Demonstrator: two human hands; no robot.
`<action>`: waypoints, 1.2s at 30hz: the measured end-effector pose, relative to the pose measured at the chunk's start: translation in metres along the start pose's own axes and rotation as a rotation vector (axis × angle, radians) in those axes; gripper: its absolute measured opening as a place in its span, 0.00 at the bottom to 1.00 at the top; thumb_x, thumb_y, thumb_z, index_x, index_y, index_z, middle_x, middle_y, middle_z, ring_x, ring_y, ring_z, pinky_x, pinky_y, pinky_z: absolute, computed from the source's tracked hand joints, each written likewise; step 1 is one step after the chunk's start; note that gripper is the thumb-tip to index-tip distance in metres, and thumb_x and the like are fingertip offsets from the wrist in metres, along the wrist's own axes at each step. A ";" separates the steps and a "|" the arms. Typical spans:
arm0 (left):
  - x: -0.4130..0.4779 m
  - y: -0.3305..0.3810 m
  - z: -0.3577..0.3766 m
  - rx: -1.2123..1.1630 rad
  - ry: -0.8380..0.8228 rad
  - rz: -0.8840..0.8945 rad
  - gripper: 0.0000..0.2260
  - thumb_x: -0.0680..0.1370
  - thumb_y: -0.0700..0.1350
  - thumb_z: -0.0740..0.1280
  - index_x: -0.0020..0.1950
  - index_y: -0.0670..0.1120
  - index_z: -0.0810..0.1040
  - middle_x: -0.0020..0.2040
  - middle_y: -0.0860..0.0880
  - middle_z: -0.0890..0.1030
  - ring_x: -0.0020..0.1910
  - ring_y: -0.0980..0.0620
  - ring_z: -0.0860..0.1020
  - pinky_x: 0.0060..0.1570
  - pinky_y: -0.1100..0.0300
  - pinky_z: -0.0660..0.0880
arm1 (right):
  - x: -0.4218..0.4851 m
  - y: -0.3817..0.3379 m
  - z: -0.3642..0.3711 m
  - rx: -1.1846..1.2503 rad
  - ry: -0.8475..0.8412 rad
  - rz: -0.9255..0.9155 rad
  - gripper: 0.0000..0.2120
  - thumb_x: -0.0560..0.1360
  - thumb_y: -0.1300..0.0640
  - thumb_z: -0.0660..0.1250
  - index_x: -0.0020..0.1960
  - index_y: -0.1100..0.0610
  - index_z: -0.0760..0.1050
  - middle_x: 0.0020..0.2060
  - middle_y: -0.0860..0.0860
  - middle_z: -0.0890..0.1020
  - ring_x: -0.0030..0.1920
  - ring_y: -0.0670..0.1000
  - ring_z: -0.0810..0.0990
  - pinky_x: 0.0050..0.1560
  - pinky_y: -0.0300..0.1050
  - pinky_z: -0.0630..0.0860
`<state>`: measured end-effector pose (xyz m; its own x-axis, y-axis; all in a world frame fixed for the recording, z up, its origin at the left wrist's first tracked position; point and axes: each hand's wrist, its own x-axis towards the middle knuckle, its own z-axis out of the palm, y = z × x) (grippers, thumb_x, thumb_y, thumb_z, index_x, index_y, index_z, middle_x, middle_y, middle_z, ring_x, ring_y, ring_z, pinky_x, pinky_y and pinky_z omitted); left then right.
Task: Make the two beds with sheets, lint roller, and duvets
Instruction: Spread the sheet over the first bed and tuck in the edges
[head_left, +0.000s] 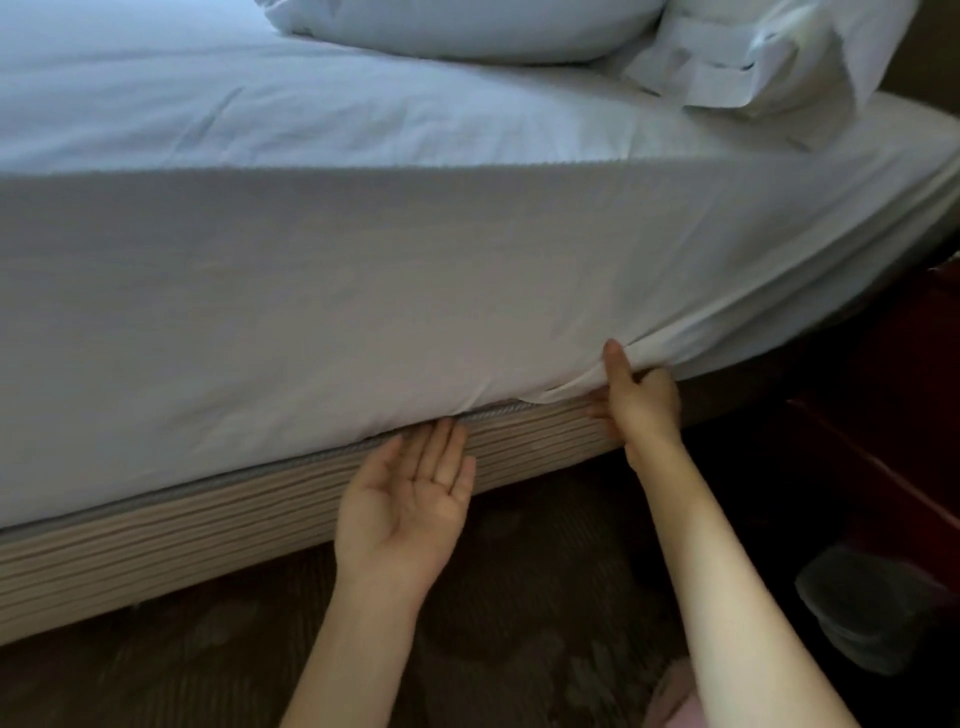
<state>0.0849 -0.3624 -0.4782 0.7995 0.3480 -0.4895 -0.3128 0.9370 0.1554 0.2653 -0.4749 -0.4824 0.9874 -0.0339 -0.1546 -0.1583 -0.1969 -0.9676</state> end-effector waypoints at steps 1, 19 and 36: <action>0.005 -0.003 0.002 0.000 -0.006 -0.015 0.17 0.78 0.41 0.58 0.65 0.38 0.73 0.62 0.40 0.78 0.64 0.45 0.74 0.66 0.49 0.64 | 0.002 0.001 0.003 -0.031 0.037 -0.020 0.22 0.76 0.42 0.61 0.54 0.61 0.71 0.52 0.58 0.80 0.48 0.59 0.82 0.55 0.53 0.78; 0.037 -0.023 0.034 0.094 -0.087 -0.096 0.13 0.78 0.38 0.57 0.61 0.40 0.73 0.64 0.40 0.75 0.69 0.43 0.69 0.70 0.48 0.60 | 0.007 0.004 -0.009 0.794 0.003 0.441 0.24 0.80 0.41 0.51 0.55 0.62 0.70 0.41 0.56 0.76 0.39 0.52 0.75 0.45 0.45 0.74; 0.055 -0.041 0.030 0.158 -0.086 -0.048 0.10 0.77 0.38 0.57 0.51 0.44 0.77 0.62 0.44 0.78 0.65 0.46 0.74 0.70 0.50 0.60 | 0.025 0.012 -0.016 0.312 -0.042 0.060 0.03 0.78 0.63 0.63 0.45 0.59 0.71 0.36 0.53 0.76 0.28 0.44 0.75 0.25 0.34 0.72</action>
<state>0.1568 -0.3813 -0.4854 0.8545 0.2973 -0.4260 -0.1936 0.9432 0.2700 0.2877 -0.4935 -0.4950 0.9766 0.0051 -0.2150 -0.2141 0.1149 -0.9700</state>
